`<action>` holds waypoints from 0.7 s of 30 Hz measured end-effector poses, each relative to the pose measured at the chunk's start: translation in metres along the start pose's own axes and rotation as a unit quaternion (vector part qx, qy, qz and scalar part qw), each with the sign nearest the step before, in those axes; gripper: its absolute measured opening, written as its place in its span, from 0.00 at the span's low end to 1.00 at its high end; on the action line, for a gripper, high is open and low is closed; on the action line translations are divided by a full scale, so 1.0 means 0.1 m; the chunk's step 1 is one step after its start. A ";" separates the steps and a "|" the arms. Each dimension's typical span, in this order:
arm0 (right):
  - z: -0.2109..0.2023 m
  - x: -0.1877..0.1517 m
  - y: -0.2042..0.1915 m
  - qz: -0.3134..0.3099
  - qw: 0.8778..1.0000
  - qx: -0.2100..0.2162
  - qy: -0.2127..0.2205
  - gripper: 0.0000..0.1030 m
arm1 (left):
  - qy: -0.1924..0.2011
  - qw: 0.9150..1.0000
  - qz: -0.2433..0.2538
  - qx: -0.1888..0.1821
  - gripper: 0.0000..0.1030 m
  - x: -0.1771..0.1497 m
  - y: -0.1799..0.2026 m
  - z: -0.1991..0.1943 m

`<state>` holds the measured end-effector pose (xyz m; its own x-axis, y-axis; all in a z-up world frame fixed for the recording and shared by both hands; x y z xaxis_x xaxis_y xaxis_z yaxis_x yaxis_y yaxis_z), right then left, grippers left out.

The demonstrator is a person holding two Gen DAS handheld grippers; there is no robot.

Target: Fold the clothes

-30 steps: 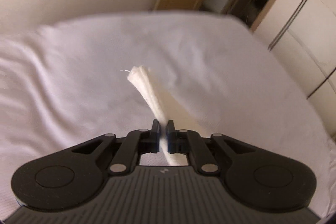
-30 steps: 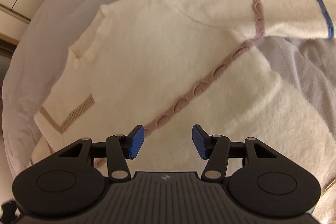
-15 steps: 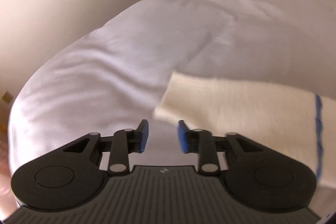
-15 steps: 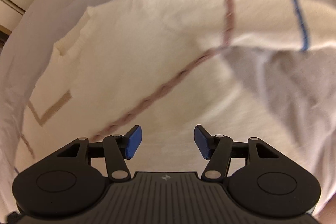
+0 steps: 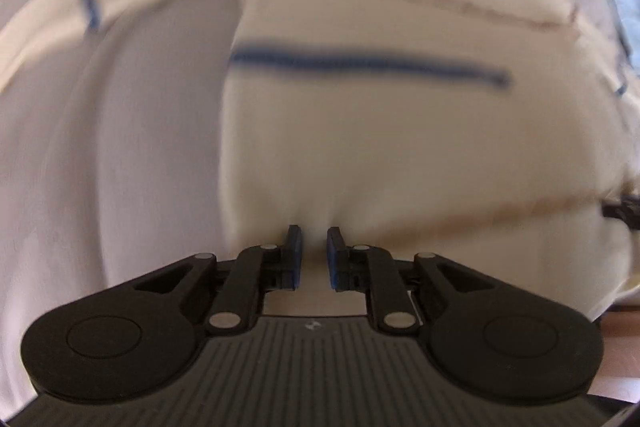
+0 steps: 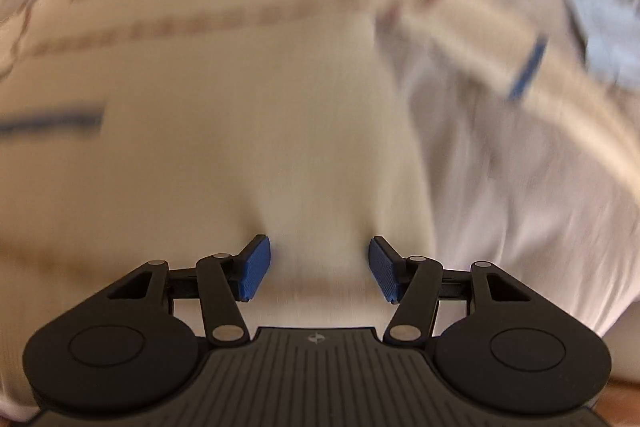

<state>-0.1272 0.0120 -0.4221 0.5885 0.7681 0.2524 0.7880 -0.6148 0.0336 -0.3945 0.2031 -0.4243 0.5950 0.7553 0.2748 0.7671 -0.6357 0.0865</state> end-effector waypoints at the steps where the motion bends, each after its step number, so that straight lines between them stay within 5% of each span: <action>1: 0.01 -0.19 0.04 -0.004 1.000 0.007 -0.016 0.55 | -0.010 1.000 -0.015 0.006 0.13 -0.11 -0.02 -0.03; 6: -0.16 -0.74 0.21 0.003 0.997 0.037 -0.071 0.52 | -0.078 0.992 -0.094 0.034 0.12 -0.32 0.03 -0.46; 7: -0.22 -0.75 0.22 0.005 0.996 0.036 -0.078 0.52 | -0.077 0.990 -0.111 0.037 0.20 -0.29 0.06 -0.60; 8: -0.30 -0.75 0.23 0.007 0.996 0.036 -0.084 0.52 | -0.071 0.989 -0.122 0.043 0.32 -0.25 0.11 -0.75; 11: -0.65 -0.53 0.18 0.024 0.996 0.055 -0.068 0.55 | -0.018 0.992 -0.118 0.038 0.38 -0.03 0.40 -1.26; 16: -1.42 0.03 0.00 0.020 0.996 0.091 0.016 0.73 | 0.051 0.996 -0.067 0.037 0.48 0.26 0.89 -1.91; 21: -1.96 0.27 -0.03 0.022 0.992 0.110 0.061 0.83 | 0.081 0.995 -0.038 0.045 0.53 0.36 1.15 -2.35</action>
<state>-0.1494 -0.0002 -0.2261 0.6083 0.7052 0.3643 0.7898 -0.5833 -0.1897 -0.3414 0.1204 -0.1796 0.4934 0.7609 0.4213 0.8311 -0.5553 0.0296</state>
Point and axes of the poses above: each gripper's, at about its wrist camera, not at the fingertips, and z roughly the way its jaws point, y to its right, x to its top, the point moved 8 cm from there along z, roughly the way its jaws point, and after that the axes turned 1 degree about -y, right-handed, at the moved point
